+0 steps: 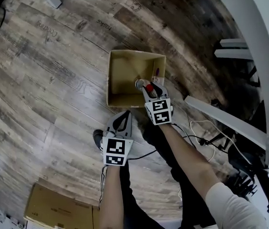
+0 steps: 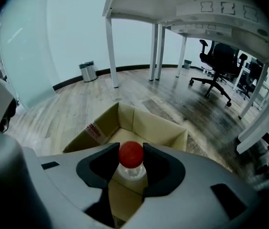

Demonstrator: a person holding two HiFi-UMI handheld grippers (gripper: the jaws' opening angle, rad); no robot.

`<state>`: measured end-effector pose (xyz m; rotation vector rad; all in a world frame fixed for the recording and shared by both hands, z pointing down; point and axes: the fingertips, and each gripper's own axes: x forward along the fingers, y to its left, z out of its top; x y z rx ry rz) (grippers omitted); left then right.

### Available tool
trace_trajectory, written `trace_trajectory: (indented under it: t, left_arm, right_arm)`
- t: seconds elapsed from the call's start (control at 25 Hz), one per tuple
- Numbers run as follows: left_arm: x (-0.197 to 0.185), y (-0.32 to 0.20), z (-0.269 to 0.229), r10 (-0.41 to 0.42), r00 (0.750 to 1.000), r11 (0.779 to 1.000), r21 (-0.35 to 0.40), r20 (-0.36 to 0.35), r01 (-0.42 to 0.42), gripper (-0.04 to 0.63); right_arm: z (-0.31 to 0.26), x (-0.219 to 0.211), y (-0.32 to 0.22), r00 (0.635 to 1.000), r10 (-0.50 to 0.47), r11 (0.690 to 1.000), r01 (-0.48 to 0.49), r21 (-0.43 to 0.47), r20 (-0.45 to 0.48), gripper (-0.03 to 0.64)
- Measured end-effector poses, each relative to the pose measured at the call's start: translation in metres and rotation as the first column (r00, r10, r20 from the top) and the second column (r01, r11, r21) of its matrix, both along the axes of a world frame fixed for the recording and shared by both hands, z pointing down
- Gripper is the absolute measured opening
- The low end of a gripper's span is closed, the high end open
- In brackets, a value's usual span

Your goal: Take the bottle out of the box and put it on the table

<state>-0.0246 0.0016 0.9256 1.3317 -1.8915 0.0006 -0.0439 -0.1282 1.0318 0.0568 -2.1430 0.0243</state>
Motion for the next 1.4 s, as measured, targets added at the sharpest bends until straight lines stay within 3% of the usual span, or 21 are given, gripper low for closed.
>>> trace_trajectory:
  t: [0.48,0.6,1.0,1.2,1.4]
  left_arm:
    - [-0.005,-0.012,-0.090,0.174,0.983,0.985,-0.007,0.061,-0.174,0.015]
    - [-0.006,-0.017,-0.125,0.225,0.971,0.974,-0.003,0.083,-0.225,0.015]
    - [0.020,-0.045,-0.260,0.399,0.905,0.914,0.011,0.148,-0.405,0.015]
    - [0.050,-0.078,-0.342,0.468,0.864,0.872,0.057,0.187,-0.485,0.015]
    - [0.085,-0.093,-0.414,0.553,0.805,0.815,0.062,0.213,-0.576,0.015]
  right_arm:
    - [-0.129,0.023,0.008,0.998,0.042,0.991,-0.037,-0.125,0.045,0.183]
    - [-0.176,0.029,0.012,0.997,0.036,0.993,-0.027,-0.114,0.071,0.183]
    - [-0.349,0.065,0.001,0.996,0.017,0.998,-0.011,-0.068,0.087,0.183]
    - [-0.443,0.099,-0.014,0.997,0.022,1.000,-0.020,-0.024,0.080,0.183]
    - [-0.520,0.129,-0.015,0.995,0.037,0.999,-0.035,-0.021,0.090,0.183]
